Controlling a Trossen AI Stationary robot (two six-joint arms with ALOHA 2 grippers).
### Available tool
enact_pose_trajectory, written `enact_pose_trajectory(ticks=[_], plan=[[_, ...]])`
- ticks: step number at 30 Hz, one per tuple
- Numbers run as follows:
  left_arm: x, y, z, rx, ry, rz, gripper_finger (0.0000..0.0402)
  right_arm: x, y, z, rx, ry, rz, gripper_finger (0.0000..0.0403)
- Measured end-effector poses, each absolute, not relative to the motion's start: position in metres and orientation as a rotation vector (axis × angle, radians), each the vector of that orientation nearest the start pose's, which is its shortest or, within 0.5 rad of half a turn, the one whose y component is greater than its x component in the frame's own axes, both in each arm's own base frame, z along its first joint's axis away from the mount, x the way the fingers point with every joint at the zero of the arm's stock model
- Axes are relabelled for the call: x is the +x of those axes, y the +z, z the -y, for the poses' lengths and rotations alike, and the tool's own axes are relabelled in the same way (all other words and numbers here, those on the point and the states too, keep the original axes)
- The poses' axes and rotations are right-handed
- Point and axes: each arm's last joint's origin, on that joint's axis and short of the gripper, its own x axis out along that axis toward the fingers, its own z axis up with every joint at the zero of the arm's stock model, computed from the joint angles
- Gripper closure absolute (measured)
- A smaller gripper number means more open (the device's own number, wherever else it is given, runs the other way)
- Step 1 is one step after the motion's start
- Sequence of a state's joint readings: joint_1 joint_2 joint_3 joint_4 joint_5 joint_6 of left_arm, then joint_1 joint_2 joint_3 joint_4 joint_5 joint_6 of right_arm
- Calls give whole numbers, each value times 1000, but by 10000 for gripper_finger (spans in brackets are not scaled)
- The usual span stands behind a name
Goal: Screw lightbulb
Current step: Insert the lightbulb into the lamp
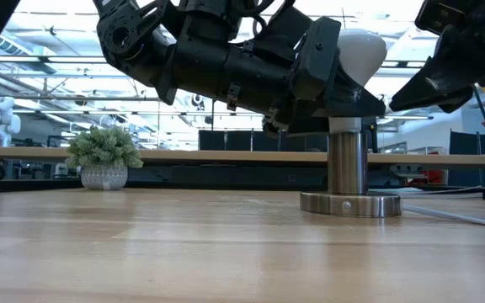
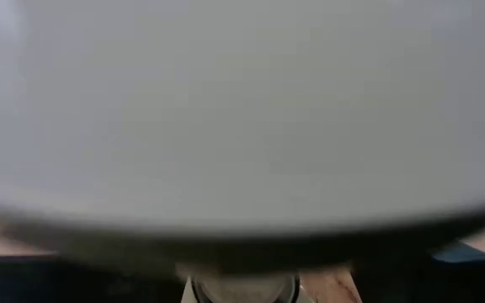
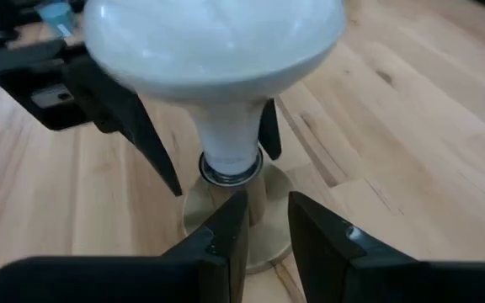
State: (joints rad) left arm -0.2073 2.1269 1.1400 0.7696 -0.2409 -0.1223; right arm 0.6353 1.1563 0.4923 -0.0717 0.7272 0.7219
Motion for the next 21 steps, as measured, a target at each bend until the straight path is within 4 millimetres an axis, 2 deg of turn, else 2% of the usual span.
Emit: enact_pose_trajectory(ticks=[7, 12, 16, 21], plan=[[430, 136, 84, -74, 46, -209, 140, 189, 164, -125, 152, -373, -410, 326], [430, 136, 84, -74, 46, -209, 140, 195, 152, -126, 104, -420, -414, 326], [430, 136, 84, -74, 44, -209, 140, 197, 152, -124, 102, -427, -412, 326], [430, 136, 85, -72, 43, -209, 140, 196, 162, -123, 96, -408, -387, 326]])
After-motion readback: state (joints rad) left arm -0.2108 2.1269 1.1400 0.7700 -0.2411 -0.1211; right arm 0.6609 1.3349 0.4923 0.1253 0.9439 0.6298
